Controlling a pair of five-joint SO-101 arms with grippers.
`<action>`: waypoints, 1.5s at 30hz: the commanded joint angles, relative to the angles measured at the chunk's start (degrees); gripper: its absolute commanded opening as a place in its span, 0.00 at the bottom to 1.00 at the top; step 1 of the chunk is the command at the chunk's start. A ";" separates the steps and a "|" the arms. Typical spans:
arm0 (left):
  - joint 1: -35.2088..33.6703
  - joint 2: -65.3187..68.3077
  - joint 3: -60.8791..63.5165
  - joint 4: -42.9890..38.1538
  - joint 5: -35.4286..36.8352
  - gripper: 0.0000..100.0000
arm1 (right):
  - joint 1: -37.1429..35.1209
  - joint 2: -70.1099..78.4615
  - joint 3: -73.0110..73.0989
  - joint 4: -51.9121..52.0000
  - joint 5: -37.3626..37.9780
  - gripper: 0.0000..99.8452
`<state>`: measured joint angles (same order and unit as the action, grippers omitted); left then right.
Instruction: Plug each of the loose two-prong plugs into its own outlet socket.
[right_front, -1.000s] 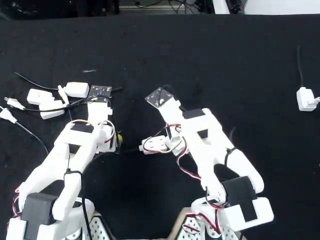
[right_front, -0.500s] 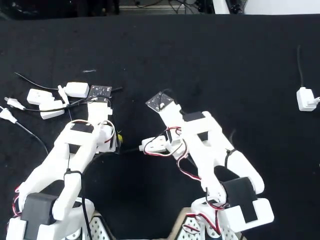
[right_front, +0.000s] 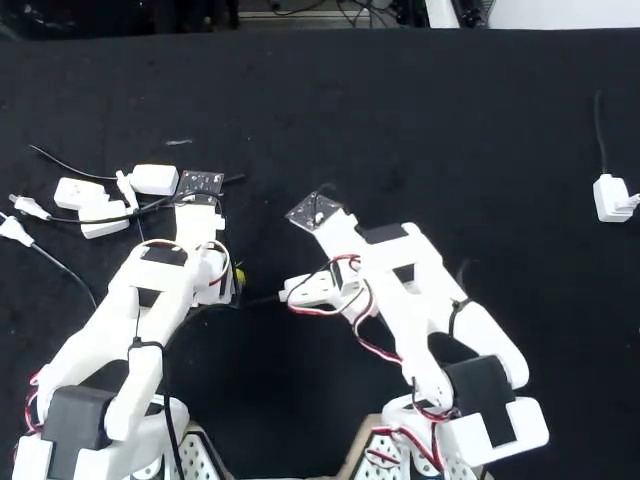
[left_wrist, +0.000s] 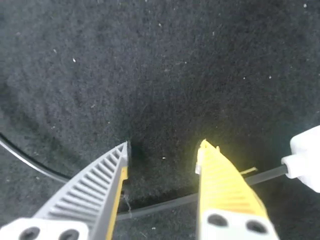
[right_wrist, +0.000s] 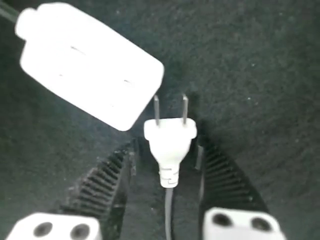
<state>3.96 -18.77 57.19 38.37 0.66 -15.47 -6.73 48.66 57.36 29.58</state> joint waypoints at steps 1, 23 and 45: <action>-0.48 -1.67 0.13 -0.26 0.18 0.22 | 4.92 -0.13 0.22 0.44 1.23 0.14; -0.48 -1.67 0.13 -0.18 0.18 0.22 | 7.30 -2.07 -3.65 3.34 2.55 0.01; -0.57 -1.93 0.13 -0.09 0.18 0.22 | -6.86 -28.97 0.92 -7.74 -13.63 0.01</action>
<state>3.96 -18.77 57.19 38.37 0.66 -17.14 -33.36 47.16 58.15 19.91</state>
